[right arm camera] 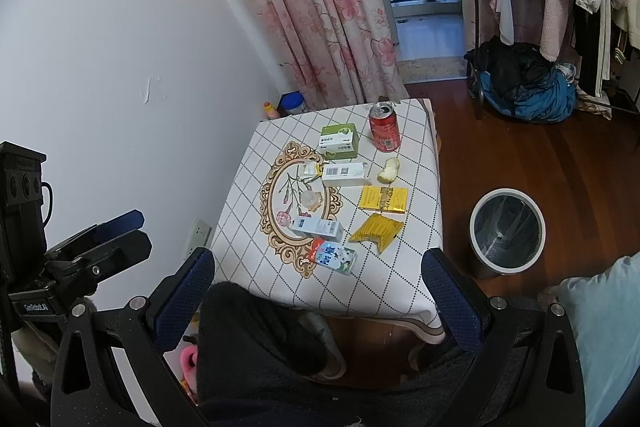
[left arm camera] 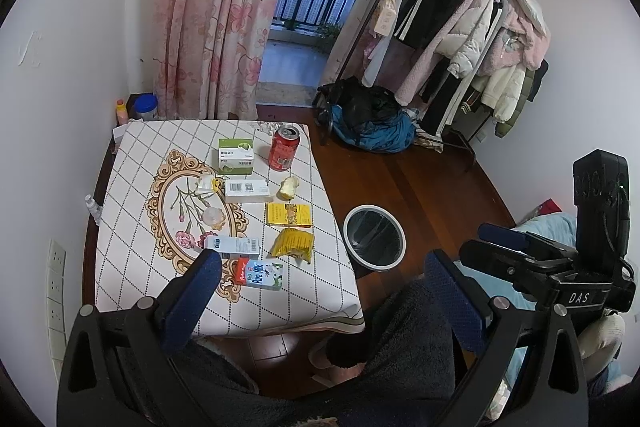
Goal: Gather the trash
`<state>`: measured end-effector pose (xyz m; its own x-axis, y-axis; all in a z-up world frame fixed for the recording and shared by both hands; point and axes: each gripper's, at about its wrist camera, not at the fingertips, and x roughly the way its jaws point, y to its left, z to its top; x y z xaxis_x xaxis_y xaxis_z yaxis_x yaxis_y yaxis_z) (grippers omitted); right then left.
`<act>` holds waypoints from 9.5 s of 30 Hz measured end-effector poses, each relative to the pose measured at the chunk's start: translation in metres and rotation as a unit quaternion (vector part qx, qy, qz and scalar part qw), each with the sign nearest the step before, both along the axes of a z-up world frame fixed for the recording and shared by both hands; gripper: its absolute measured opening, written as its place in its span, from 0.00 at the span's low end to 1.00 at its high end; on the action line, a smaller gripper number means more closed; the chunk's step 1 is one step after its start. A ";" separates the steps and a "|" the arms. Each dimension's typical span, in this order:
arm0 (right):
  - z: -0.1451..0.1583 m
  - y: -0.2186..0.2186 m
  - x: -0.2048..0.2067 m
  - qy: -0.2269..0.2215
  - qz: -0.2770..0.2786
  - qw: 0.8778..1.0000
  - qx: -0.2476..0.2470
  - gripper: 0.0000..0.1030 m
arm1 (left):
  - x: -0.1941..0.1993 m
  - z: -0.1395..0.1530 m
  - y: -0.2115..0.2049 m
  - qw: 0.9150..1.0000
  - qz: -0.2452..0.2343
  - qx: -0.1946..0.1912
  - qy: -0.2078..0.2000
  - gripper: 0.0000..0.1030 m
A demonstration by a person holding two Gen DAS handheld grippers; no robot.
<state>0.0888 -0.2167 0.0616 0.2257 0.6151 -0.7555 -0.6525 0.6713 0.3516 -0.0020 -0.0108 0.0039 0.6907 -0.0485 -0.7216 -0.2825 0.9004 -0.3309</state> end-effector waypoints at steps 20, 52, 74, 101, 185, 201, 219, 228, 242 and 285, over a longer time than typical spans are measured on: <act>0.001 0.001 0.000 0.000 0.000 1.000 0.000 1.00 | 0.000 -0.001 0.002 1.000 -0.001 -0.001 -0.001 1.00; -0.232 0.092 0.133 0.151 -0.072 0.972 -0.162 1.00 | 0.086 -0.251 0.133 0.937 0.230 -0.053 0.259 1.00; -0.352 0.139 0.152 0.307 -0.150 0.935 -0.091 0.50 | 0.158 -0.319 0.149 0.903 0.263 -0.160 0.298 0.34; -0.313 0.115 0.154 0.225 -0.116 0.962 -0.101 0.44 | 0.169 -0.191 0.059 0.944 0.161 0.138 0.251 0.30; -0.234 -0.189 0.255 0.068 -0.287 0.947 -0.129 0.97 | 0.342 -0.149 -0.189 0.979 -0.044 0.135 0.145 0.98; -0.328 0.041 0.140 0.124 -0.092 0.974 -0.164 0.97 | 0.139 -0.255 0.001 0.941 0.188 -0.001 0.283 0.97; -0.333 0.168 0.179 0.024 0.162 0.940 -0.300 0.97 | 0.160 -0.302 0.049 0.928 0.244 0.022 0.279 0.89; -0.365 0.259 0.181 -0.037 0.327 0.853 -0.405 0.96 | 0.181 -0.306 0.077 0.928 0.245 0.034 0.280 0.89; -0.362 0.295 0.194 -0.002 0.364 0.841 -0.400 0.73 | 0.172 -0.309 0.089 0.932 0.236 0.038 0.270 0.88; -0.394 -0.161 0.415 0.146 -0.070 0.937 -0.311 0.67 | 0.443 -0.296 -0.223 0.963 -0.052 0.159 0.212 0.88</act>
<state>0.5043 -0.3777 -0.3324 0.0000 0.0161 -0.9999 -0.4797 0.8773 0.0141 0.4407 -0.2339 -0.2918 0.3343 0.1693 -0.9271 -0.2349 0.9677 0.0920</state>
